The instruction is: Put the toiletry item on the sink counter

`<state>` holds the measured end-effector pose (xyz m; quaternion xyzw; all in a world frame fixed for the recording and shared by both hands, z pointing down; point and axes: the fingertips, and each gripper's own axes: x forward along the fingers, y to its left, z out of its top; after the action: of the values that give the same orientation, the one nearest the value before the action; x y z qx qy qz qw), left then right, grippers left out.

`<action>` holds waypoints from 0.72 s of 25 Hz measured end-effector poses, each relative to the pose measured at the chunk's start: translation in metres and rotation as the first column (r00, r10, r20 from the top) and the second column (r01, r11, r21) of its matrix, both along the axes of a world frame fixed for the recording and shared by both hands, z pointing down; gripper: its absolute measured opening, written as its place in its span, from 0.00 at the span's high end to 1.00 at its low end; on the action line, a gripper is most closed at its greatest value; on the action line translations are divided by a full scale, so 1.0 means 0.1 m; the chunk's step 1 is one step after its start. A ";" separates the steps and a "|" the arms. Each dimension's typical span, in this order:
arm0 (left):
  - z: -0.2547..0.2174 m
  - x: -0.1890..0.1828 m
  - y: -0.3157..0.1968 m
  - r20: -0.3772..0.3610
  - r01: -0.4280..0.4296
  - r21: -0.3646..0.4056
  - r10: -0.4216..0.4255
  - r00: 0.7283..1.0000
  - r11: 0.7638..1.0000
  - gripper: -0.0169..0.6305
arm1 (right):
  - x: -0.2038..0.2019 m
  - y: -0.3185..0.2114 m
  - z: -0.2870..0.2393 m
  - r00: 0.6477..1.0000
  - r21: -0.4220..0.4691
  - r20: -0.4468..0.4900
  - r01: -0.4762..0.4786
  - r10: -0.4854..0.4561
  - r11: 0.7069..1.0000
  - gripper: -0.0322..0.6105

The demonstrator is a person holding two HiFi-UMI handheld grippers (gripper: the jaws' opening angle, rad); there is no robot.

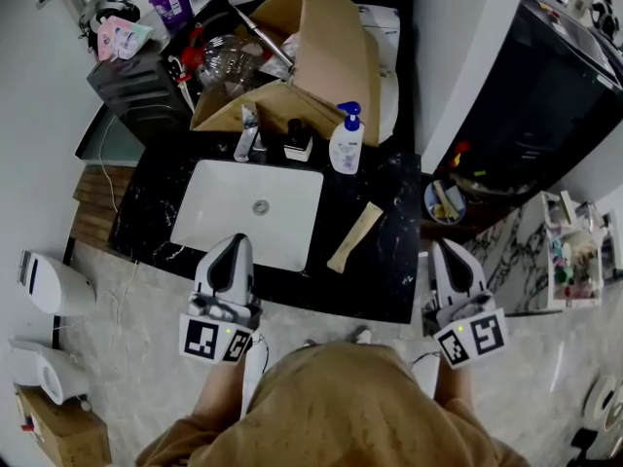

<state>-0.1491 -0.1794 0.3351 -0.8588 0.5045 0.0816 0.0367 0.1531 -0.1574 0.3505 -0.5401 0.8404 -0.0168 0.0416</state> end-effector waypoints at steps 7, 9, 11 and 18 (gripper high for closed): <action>0.02 0.02 -0.02 -0.005 -0.012 -0.007 0.012 1.000 1.000 0.97 | 0.00 0.01 0.03 1.000 -0.012 -0.006 -0.008 0.008 1.000 0.95; 0.03 0.03 -0.02 -0.006 -0.014 -0.011 0.014 1.000 1.000 0.97 | -0.01 0.00 0.02 1.000 -0.008 -0.014 -0.007 0.007 1.000 0.95; 0.05 0.03 -0.02 -0.007 -0.014 -0.015 0.014 1.000 1.000 0.97 | -0.02 0.00 0.03 1.000 -0.007 -0.023 -0.006 0.006 1.000 0.95; 0.06 0.04 0.00 -0.008 -0.015 -0.015 0.015 1.000 1.000 0.97 | -0.04 0.00 0.04 1.000 -0.008 -0.030 0.000 0.000 1.000 0.95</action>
<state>-0.1450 -0.1795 0.3407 -0.8625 0.4987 0.0816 0.0278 0.1492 -0.1572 0.3541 -0.5405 0.8408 -0.0122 0.0266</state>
